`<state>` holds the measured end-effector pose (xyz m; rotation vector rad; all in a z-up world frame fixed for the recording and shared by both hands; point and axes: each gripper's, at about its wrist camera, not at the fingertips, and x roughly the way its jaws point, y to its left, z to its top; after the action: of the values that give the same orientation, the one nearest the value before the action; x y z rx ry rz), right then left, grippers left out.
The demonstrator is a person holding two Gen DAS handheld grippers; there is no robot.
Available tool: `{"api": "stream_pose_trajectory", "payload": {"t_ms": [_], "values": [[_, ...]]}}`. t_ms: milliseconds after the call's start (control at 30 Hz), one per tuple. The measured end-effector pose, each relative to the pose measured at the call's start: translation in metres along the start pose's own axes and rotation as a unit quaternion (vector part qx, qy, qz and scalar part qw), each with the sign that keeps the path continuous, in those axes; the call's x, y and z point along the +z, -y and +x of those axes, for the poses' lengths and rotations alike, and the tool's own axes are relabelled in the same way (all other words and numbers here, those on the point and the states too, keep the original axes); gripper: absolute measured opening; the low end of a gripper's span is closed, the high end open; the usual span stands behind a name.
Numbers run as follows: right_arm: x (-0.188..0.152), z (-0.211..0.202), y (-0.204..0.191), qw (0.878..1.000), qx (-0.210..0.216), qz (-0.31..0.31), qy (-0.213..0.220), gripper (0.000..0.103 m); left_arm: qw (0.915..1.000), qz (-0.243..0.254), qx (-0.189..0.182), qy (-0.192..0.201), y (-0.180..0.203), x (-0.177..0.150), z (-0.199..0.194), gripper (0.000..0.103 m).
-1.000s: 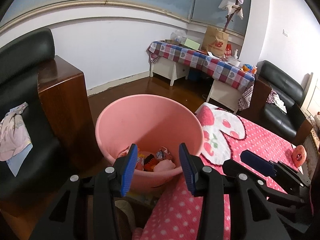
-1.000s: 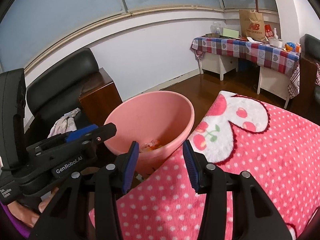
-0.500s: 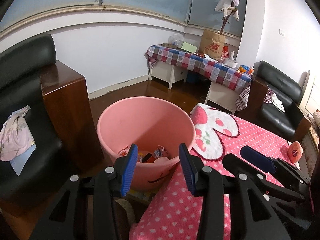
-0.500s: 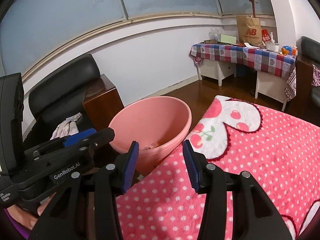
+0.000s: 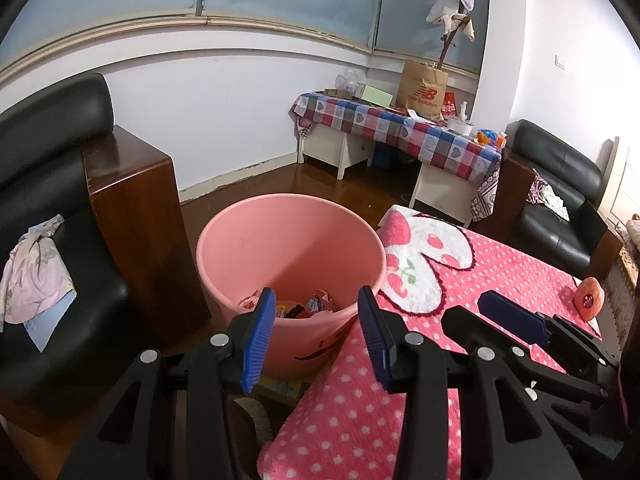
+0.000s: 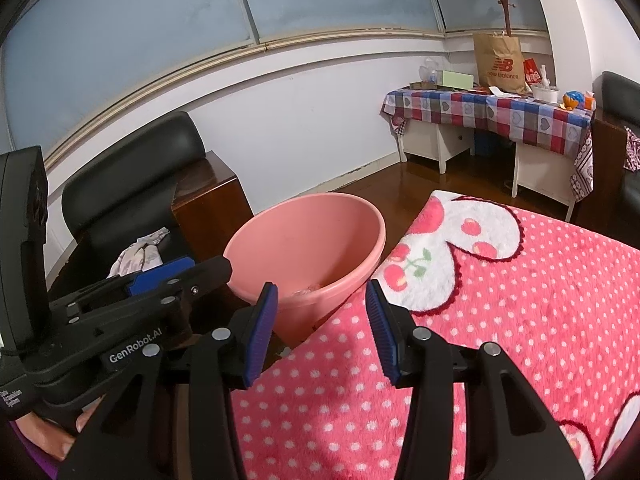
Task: Collect trash
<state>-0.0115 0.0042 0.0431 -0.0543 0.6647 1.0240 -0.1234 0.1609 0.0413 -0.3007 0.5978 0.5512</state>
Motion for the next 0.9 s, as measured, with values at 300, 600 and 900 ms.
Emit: {"api": "stream_pose_trajectory", "payload": {"t_ms": [300,600,900], "values": [[-0.001,0.003,-0.002,1.000,0.001,0.002,-0.007,0.046,1.0000,0.000,-0.001,-0.003,0.002,-0.003,-0.003,0.042],[-0.003,0.006,0.000,1.000,0.000,0.006,-0.011,0.046,1.0000,0.002,-0.002,-0.009,-0.002,-0.003,0.004,0.042],[-0.005,0.008,0.003,1.000,0.001,0.008,-0.013,0.046,0.9999,0.003,-0.002,-0.013,-0.001,-0.002,0.009,0.042]]}}
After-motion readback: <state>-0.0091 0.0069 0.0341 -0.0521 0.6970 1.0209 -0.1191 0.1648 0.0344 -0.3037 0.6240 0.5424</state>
